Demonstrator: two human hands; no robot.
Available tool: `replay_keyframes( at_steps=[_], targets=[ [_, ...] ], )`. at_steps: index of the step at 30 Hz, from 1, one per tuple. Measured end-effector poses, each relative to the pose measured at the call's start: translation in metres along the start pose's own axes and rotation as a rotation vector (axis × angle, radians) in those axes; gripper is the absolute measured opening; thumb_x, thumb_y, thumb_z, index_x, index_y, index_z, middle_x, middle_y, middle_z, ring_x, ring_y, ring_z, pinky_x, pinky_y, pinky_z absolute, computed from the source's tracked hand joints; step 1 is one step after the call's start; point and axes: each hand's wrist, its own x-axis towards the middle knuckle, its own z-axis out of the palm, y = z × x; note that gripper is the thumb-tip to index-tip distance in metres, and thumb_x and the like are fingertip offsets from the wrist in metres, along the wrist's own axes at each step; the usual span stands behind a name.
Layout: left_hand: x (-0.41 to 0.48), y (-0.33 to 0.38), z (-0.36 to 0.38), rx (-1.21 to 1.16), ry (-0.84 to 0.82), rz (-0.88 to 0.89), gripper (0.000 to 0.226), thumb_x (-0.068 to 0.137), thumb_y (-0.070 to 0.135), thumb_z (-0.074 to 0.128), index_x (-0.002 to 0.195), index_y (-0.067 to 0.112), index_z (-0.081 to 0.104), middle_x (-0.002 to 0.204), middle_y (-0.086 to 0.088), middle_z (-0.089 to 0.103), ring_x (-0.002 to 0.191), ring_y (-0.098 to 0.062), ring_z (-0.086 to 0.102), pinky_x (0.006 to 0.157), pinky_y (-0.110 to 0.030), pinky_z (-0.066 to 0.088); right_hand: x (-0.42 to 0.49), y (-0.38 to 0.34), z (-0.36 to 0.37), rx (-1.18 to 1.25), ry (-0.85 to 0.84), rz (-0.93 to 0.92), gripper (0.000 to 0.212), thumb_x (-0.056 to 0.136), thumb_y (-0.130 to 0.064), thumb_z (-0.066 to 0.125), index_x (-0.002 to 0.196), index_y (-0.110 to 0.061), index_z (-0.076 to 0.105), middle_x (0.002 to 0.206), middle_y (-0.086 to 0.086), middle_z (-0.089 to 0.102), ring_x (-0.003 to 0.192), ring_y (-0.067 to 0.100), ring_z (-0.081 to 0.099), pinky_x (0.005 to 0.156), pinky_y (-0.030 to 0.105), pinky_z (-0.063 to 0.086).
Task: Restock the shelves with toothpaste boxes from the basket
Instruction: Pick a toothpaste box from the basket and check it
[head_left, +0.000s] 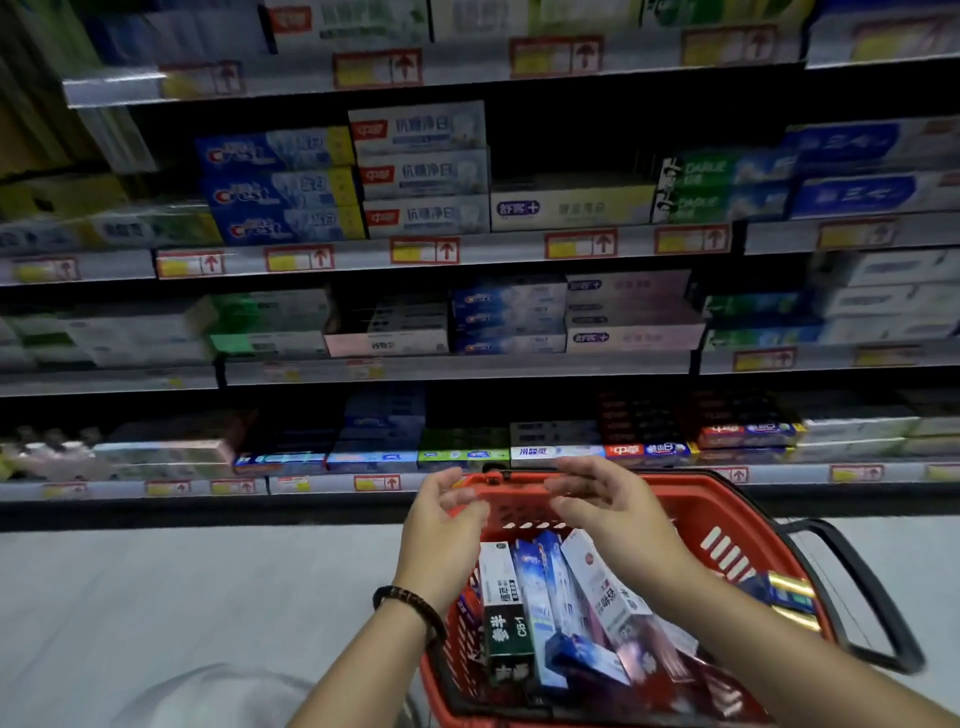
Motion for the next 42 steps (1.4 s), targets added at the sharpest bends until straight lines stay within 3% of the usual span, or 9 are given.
replay_keyframes(
  at_steps=[5, 9, 14, 20, 24, 27, 30, 36, 42],
  targets=[
    [-0.006, -0.024, 0.017, 0.201, -0.05, -0.017, 0.037, 0.097, 0.016, 0.068, 0.126, 0.031, 0.053, 0.118, 0.008, 0.066, 0.1, -0.011, 0.069, 0.08, -0.031, 0.059, -0.016, 0.027, -0.014, 0.019, 0.044, 0.034, 0.036, 0.096, -0.004, 0.074, 0.125, -0.025, 0.068, 0.111, -0.004, 0.078, 0.102, 0.007, 0.074, 0.079, 0.019, 0.056],
    [-0.006, -0.054, 0.028, 0.298, -0.083, -0.095, 0.043, 0.095, 0.019, 0.071, 0.134, 0.025, 0.052, 0.127, 0.003, 0.061, 0.105, -0.013, 0.065, 0.072, -0.021, 0.049, -0.025, 0.061, -0.012, 0.038, 0.056, 0.092, 0.037, 0.095, -0.004, 0.075, 0.124, -0.026, 0.068, 0.112, -0.004, 0.077, 0.104, 0.008, 0.073, 0.083, 0.022, 0.058],
    [-0.004, -0.106, 0.04, 0.474, -0.046, -0.108, 0.063, 0.078, 0.029, 0.076, 0.136, 0.02, 0.055, 0.132, -0.001, 0.065, 0.113, -0.019, 0.065, 0.098, -0.042, 0.056, -0.039, 0.102, -0.006, 0.019, 0.071, 0.161, 0.039, 0.093, -0.001, 0.074, 0.119, -0.028, 0.069, 0.109, -0.003, 0.077, 0.103, 0.016, 0.073, 0.09, 0.033, 0.06],
    [0.004, -0.152, 0.048, 0.581, -0.075, -0.121, 0.072, 0.059, 0.046, 0.079, 0.125, 0.026, 0.061, 0.115, 0.008, 0.071, 0.105, -0.014, 0.069, 0.09, -0.033, 0.059, -0.047, 0.128, -0.004, -0.032, 0.039, 0.21, 0.04, 0.091, -0.003, 0.075, 0.124, -0.025, 0.068, 0.112, -0.002, 0.075, 0.099, 0.013, 0.073, 0.093, 0.03, 0.06],
    [-0.004, -0.148, 0.049, 0.605, -0.109, -0.143, 0.085, 0.045, 0.053, 0.076, 0.122, 0.022, 0.06, 0.114, 0.005, 0.071, 0.108, -0.019, 0.068, 0.092, -0.034, 0.057, -0.049, 0.138, 0.001, -0.069, 0.032, 0.232, 0.04, 0.089, -0.003, 0.077, 0.124, -0.022, 0.068, 0.113, -0.001, 0.073, 0.094, 0.009, 0.073, 0.082, 0.018, 0.057],
    [-0.012, -0.138, 0.051, 0.609, -0.149, -0.184, 0.081, 0.061, 0.031, 0.092, 0.13, 0.016, 0.054, 0.121, 0.002, 0.069, 0.11, -0.02, 0.067, 0.089, -0.026, 0.051, -0.049, 0.144, 0.003, -0.083, 0.027, 0.251, 0.039, 0.09, -0.005, 0.077, 0.123, -0.022, 0.067, 0.114, 0.001, 0.073, 0.094, 0.009, 0.073, 0.079, 0.016, 0.057],
    [-0.014, -0.134, 0.049, 0.607, -0.192, -0.225, 0.074, 0.072, 0.02, 0.092, 0.132, 0.016, 0.048, 0.121, 0.002, 0.068, 0.103, -0.015, 0.064, 0.083, -0.023, 0.046, -0.046, 0.147, 0.003, -0.096, 0.014, 0.266, 0.038, 0.09, -0.007, 0.078, 0.123, -0.024, 0.068, 0.114, 0.0, 0.072, 0.094, 0.01, 0.073, 0.081, 0.019, 0.059],
    [-0.014, -0.13, 0.047, 0.628, -0.187, -0.254, 0.071, 0.072, 0.024, 0.091, 0.131, 0.02, 0.051, 0.119, 0.003, 0.07, 0.1, -0.015, 0.067, 0.083, -0.025, 0.051, -0.044, 0.144, 0.001, -0.049, 0.04, 0.29, 0.035, 0.091, -0.002, 0.076, 0.119, -0.02, 0.069, 0.11, 0.005, 0.073, 0.085, 0.009, 0.07, 0.068, 0.012, 0.053],
    [-0.008, -0.139, 0.045, 0.601, -0.133, -0.239, 0.058, 0.064, 0.036, 0.083, 0.117, 0.024, 0.064, 0.103, 0.009, 0.076, 0.089, -0.008, 0.072, 0.081, -0.029, 0.06, -0.042, 0.147, 0.001, 0.008, 0.042, 0.31, 0.033, 0.091, -0.001, 0.075, 0.115, -0.023, 0.069, 0.109, 0.009, 0.072, 0.083, 0.012, 0.07, 0.071, 0.02, 0.056]
  ],
)
